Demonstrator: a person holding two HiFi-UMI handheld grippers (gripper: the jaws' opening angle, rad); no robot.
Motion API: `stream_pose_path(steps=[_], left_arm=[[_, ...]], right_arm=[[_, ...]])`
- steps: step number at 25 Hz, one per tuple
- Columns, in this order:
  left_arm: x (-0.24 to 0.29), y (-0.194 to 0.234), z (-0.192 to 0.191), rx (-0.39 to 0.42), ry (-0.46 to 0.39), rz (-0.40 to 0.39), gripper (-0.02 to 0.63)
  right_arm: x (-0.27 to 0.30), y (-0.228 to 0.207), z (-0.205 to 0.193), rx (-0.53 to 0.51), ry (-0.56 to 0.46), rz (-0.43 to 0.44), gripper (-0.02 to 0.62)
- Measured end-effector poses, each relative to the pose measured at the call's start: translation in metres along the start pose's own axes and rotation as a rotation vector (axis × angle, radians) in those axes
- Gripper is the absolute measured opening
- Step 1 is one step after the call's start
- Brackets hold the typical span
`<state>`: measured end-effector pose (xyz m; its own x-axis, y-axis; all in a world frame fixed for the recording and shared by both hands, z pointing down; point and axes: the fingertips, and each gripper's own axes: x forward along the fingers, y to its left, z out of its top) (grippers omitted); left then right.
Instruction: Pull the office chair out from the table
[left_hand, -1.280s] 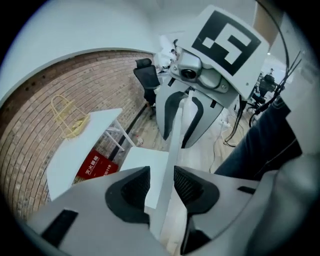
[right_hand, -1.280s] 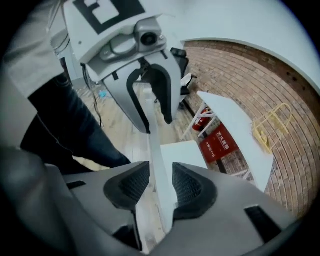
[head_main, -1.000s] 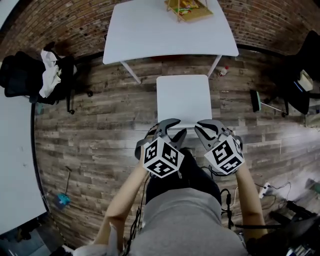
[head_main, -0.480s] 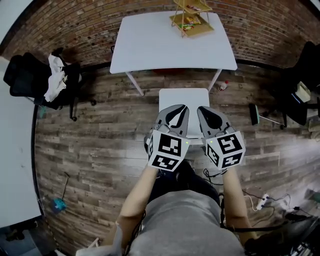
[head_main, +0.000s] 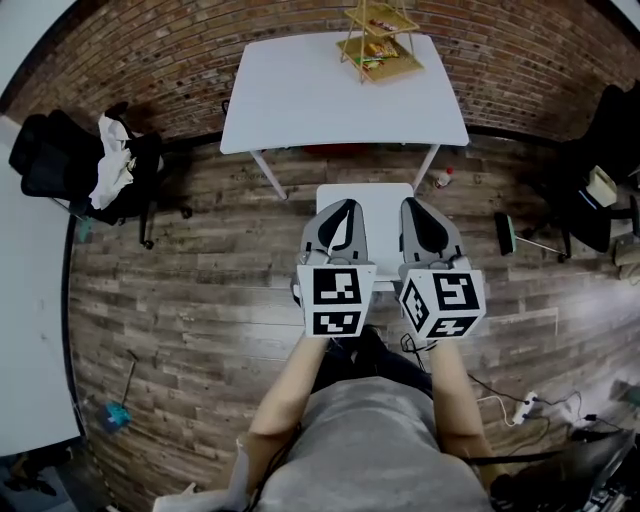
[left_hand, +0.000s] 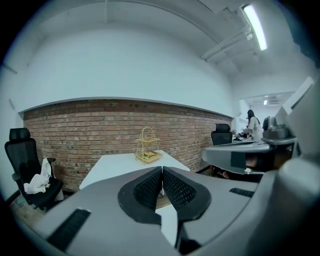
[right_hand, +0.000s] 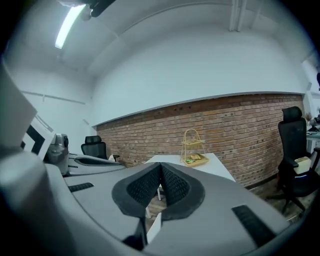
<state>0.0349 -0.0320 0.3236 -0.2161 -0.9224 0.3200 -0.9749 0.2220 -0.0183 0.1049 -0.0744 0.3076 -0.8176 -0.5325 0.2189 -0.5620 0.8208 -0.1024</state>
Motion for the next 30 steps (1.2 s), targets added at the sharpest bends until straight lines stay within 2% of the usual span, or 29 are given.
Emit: stream_pose_path(steps=[16,30], left_arm=[[-0.014,0.006,0.006,-0.014,-0.015,0.038,0.015],[-0.011,0.0,0.0,-0.002,0.004,0.022,0.015]], right_arm=[[-0.005,0.013,-0.004,0.028,0.006,0.012,0.014],[-0.005,0.007,-0.011,0.041,0.01,0.013,0.014]])
